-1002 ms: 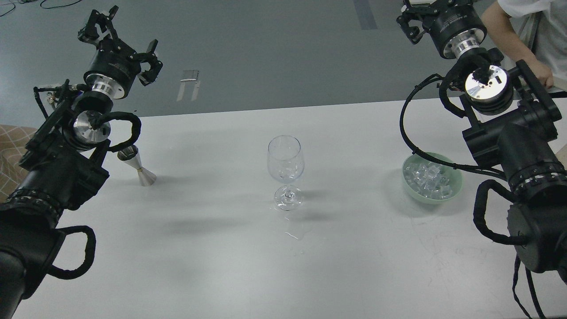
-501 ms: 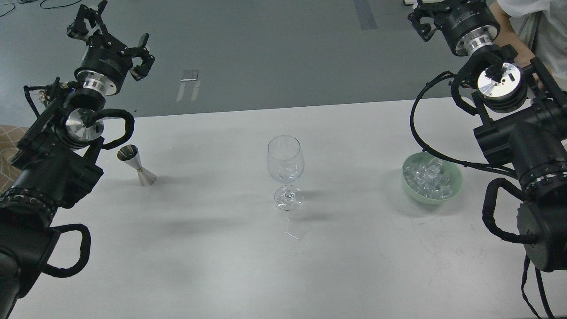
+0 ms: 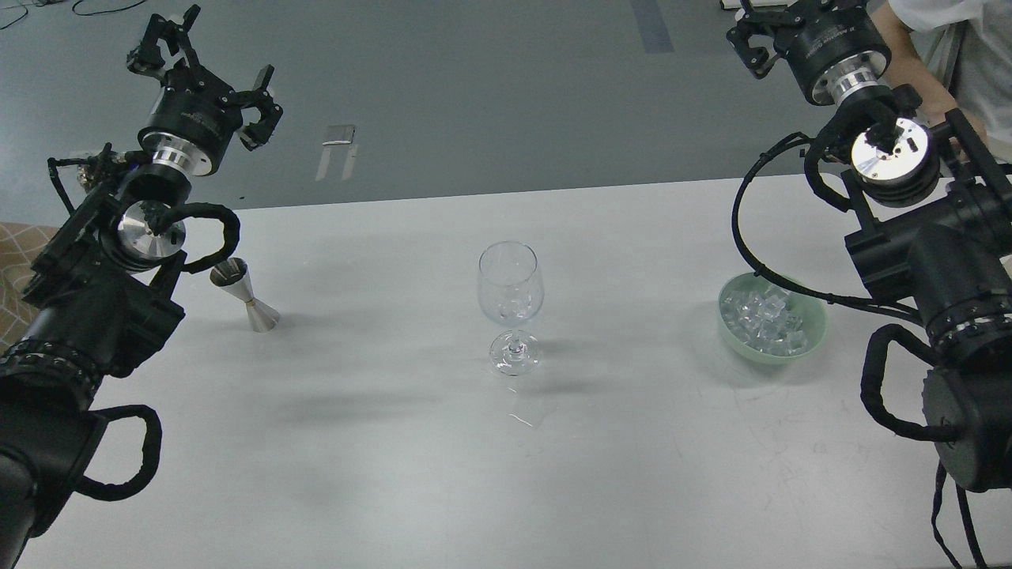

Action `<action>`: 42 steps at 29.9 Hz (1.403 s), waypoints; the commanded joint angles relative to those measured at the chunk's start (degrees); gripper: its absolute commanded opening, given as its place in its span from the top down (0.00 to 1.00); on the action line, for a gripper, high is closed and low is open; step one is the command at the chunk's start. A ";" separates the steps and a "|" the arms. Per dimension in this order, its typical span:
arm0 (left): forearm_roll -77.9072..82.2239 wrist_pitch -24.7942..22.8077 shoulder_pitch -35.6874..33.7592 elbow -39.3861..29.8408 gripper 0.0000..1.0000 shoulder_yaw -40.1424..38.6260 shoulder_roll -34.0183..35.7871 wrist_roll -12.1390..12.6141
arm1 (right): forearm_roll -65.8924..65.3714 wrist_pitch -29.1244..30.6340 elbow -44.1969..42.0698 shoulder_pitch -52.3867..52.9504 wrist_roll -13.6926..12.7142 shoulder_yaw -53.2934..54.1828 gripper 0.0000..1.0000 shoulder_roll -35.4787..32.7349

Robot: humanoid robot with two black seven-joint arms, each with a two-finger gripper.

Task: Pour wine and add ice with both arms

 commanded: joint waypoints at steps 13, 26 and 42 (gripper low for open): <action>-0.08 -1.13 0.12 -0.69 0.02 -0.07 0.07 -0.61 | -0.09 -0.01 1.39 -1.00 0.04 -0.09 0.00 -0.35; -0.08 -1.13 0.64 -1.47 0.02 0.02 0.07 -0.44 | 0.00 -0.01 2.45 -2.23 0.04 -0.09 0.00 -1.05; -0.17 -1.13 8.98 -17.88 0.02 0.90 8.50 -0.08 | 0.00 0.26 5.69 -6.71 0.04 0.00 0.00 -2.63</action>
